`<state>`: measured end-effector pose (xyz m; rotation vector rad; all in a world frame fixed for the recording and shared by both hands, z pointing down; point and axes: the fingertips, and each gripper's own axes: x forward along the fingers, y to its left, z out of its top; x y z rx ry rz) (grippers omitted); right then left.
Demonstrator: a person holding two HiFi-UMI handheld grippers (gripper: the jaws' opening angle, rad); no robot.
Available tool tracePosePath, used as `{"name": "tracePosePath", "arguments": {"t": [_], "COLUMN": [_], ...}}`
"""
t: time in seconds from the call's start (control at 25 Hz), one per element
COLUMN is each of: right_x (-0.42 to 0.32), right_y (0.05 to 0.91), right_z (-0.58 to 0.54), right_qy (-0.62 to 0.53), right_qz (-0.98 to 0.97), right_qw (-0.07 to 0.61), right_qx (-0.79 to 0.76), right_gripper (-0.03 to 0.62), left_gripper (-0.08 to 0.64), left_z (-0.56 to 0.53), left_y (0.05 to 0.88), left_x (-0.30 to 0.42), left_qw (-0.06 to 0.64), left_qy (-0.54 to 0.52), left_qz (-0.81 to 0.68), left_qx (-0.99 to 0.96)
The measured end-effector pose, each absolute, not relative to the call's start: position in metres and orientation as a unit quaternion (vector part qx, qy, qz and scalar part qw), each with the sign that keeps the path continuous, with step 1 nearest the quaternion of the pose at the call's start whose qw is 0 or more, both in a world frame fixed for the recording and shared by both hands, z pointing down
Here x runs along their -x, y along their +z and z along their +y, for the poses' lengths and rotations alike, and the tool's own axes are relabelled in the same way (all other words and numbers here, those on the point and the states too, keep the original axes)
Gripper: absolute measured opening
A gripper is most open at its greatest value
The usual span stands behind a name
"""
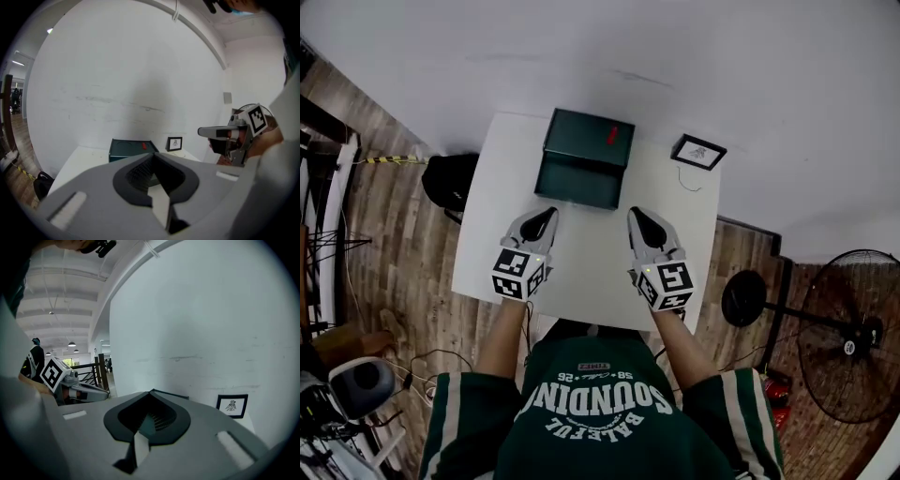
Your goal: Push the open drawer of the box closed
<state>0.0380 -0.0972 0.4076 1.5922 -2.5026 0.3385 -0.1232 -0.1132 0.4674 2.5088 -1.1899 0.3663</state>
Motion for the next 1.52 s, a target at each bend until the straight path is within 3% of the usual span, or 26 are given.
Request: {"name": "tracePosePath", "arguments": {"t": [1.08,1.4,1.52], "right_x": [-0.019,-0.014,-0.014], "right_y": [0.498,0.509,0.513], "right_z": [-0.128,-0.128,-0.127], "right_qy": [0.156,0.167,0.171], "right_qz": [-0.871,-0.872,-0.87], "right_qw": [0.128,0.134,0.135], "right_qx": [-0.449,-0.44,-0.441], "right_gripper": [0.002,0.002,0.002], "left_gripper": [0.055,0.201,0.201], "left_z": [-0.114,-0.118,-0.122], "left_y": [0.573,0.597,0.611], "left_x": [0.104,0.088,0.086], "left_qw": [0.232,0.304,0.305], "left_qy": [0.194,0.181,0.203], "left_qz": [-0.436,-0.411,-0.417], "left_qx": [-0.847,-0.84,-0.832]}}
